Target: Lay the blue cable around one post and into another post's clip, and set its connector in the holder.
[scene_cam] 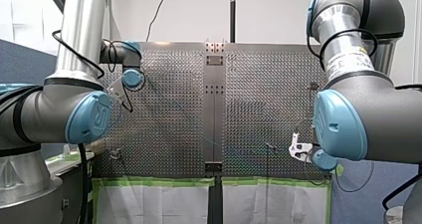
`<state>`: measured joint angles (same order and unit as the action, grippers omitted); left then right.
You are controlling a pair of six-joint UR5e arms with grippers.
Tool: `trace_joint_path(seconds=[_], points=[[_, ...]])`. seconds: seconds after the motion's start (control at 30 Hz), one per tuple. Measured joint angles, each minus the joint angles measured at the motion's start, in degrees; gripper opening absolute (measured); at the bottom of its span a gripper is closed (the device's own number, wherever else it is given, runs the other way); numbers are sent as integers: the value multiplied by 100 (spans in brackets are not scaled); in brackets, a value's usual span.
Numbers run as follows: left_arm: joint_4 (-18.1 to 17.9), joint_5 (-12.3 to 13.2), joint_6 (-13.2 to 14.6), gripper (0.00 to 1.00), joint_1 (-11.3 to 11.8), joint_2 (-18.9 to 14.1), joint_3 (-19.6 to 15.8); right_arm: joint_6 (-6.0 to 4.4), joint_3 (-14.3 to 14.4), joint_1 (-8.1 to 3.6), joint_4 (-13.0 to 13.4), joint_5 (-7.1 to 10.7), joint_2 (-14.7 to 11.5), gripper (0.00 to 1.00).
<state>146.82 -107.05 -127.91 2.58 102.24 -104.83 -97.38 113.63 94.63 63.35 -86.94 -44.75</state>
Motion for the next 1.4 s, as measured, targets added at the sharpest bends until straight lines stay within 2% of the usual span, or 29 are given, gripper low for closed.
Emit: trace_joint_path(seconds=[0.23, 0.37, 0.53, 0.93, 1.1, 1.4], points=[[311, -319, -129, 100, 131, -56, -13, -22, -1, -4, -20, 7, 1, 27], [504, -326, -18, 100, 303, -214, -141, -49, -4, -14, -25, 9, 0, 27], [763, -89, 252, 100, 585, -493, -413, -73, -5, -17, -31, 10, 1, 27], [1378, 541, 886, 100, 1221, -1130, -1001, -232, -31, -20, -49, 11, -5, 27], [1639, 790, 1149, 100, 1358, -1392, -916, -269, -51, -20, -59, 17, -4, 27], [2095, 1038, 1604, 100, 1297, -1847, -487, -338, -65, -20, -81, 19, -4, 27]])
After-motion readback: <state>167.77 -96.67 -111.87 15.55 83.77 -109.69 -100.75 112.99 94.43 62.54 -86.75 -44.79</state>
